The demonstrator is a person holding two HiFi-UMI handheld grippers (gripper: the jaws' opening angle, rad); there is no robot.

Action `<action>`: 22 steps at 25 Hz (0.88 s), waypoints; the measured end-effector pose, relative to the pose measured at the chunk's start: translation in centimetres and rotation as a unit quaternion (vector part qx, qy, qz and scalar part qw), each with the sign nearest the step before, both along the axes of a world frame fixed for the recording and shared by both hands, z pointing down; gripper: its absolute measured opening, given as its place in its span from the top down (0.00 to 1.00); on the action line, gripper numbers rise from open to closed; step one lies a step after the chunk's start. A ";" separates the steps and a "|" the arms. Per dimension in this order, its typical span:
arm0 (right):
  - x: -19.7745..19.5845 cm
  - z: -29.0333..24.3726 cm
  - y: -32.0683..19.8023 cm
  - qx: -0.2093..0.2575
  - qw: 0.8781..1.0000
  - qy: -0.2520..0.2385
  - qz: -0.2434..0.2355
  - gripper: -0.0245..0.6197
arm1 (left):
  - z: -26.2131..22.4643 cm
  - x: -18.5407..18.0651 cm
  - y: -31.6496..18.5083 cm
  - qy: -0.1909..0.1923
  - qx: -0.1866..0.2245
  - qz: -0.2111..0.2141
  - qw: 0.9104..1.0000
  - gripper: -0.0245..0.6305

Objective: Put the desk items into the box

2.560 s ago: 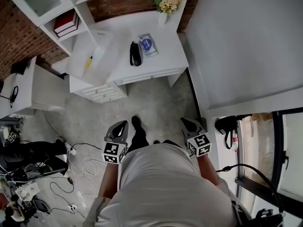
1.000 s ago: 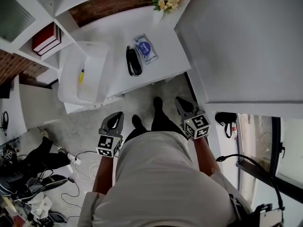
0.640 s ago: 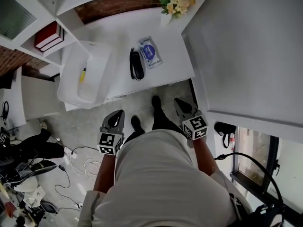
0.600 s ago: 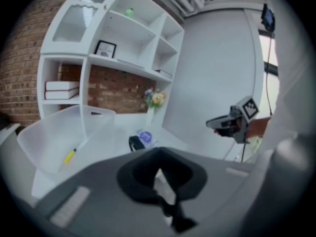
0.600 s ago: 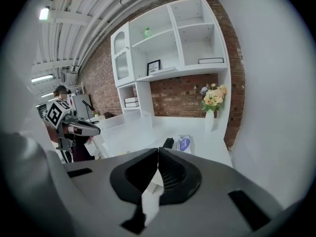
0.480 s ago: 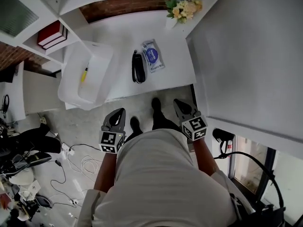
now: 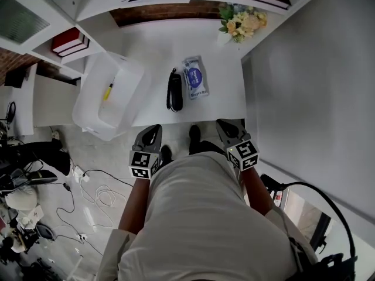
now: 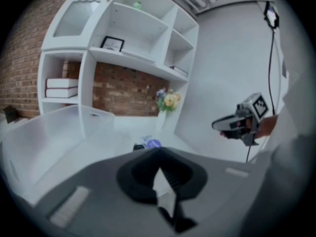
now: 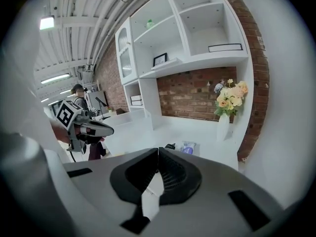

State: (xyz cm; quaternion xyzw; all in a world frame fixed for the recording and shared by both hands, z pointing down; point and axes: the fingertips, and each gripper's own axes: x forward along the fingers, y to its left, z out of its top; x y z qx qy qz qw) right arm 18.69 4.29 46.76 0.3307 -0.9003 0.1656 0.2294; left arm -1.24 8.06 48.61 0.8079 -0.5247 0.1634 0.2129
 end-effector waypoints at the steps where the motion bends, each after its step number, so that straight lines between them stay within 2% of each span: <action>1: 0.1 0.1 -0.5 -0.001 1.000 0.000 -0.005 0.96 | 0.4 0.2 -0.7 -0.001 -0.001 -0.005 1.000 0.95; 3: 0.5 0.3 -1.5 -0.005 1.000 0.001 -0.015 0.96 | 1.3 0.7 -2.1 0.001 -0.007 -0.014 1.000 0.95; 10: 1.4 1.9 -3.6 -0.027 0.999 0.002 -0.044 0.96 | 6.0 2.4 -6.4 0.005 -0.044 -0.045 0.998 0.85; 18: 1.8 3.0 -5.0 -0.044 0.997 -0.011 -0.063 0.96 | 11.8 4.3 -9.8 -0.022 -0.090 -0.062 0.994 0.77; 22: 3.2 3.7 -5.6 -0.057 0.996 -0.016 -0.060 0.96 | 14.9 4.5 -11.3 -0.031 -0.122 -0.085 0.988 0.69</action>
